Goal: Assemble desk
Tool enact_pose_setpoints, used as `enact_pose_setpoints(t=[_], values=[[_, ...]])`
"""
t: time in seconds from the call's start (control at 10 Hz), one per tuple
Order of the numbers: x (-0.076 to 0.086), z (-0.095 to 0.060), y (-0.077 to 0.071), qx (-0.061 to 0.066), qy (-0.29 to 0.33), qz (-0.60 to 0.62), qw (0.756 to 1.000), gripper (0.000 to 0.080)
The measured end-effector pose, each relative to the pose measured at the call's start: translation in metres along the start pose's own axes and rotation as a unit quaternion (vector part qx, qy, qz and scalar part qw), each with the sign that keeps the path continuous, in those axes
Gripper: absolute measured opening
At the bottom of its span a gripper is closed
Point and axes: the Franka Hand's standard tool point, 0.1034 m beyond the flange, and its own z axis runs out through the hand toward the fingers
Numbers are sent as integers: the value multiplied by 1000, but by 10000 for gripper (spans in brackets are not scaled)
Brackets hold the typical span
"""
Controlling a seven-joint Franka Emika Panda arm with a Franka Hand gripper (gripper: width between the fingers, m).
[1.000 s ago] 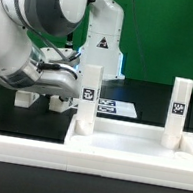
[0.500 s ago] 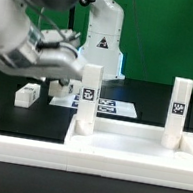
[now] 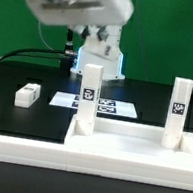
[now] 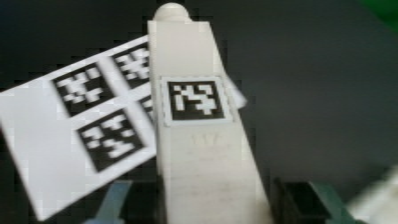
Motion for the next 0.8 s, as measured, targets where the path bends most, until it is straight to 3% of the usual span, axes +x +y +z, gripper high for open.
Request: enact_pose_setpoints(t=[0.1,0.4,0.5,0.6,0.8], values=[[1,-2,-17,-2,31,-6,1000,287],[4,-3,-23,14,118,-19,993,287],[13,-8,-30,11,164,-26,986,287],[18,-13,-44,3,210,-39,977,287],[19,-34,-75,8,272,-31,962,287]])
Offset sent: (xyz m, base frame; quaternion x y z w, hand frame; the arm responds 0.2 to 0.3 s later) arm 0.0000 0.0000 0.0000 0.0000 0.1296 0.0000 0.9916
